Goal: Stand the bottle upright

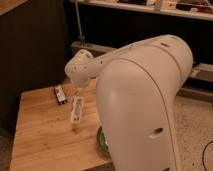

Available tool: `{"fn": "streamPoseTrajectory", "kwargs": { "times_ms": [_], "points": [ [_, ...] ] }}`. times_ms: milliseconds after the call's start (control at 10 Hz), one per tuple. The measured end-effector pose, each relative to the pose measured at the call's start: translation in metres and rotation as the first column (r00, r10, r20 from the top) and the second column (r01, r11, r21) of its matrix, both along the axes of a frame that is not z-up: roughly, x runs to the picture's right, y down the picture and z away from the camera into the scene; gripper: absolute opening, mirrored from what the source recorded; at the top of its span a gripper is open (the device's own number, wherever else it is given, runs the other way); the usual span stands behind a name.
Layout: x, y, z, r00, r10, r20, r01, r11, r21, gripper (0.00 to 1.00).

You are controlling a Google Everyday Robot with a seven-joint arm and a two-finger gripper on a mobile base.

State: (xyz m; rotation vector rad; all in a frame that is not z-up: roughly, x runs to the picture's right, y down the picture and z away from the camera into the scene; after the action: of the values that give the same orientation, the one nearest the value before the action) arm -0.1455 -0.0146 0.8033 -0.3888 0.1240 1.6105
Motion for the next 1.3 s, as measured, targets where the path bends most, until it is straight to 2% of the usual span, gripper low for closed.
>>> {"fn": "streamPoseTrajectory", "kwargs": {
  "times_ms": [500, 1100, 1300],
  "points": [
    [-0.004, 0.001, -0.013, 0.998, -0.042, 0.035, 0.039, 0.9947, 0.095, 0.21],
    [-0.006, 0.001, -0.023, 0.995, -0.071, 0.066, 0.061, 0.9876, 0.144, 0.22],
    [-0.008, 0.001, -0.024, 0.994, -0.082, 0.077, 0.07, 0.9863, 0.15, 0.37]
  ]
}}
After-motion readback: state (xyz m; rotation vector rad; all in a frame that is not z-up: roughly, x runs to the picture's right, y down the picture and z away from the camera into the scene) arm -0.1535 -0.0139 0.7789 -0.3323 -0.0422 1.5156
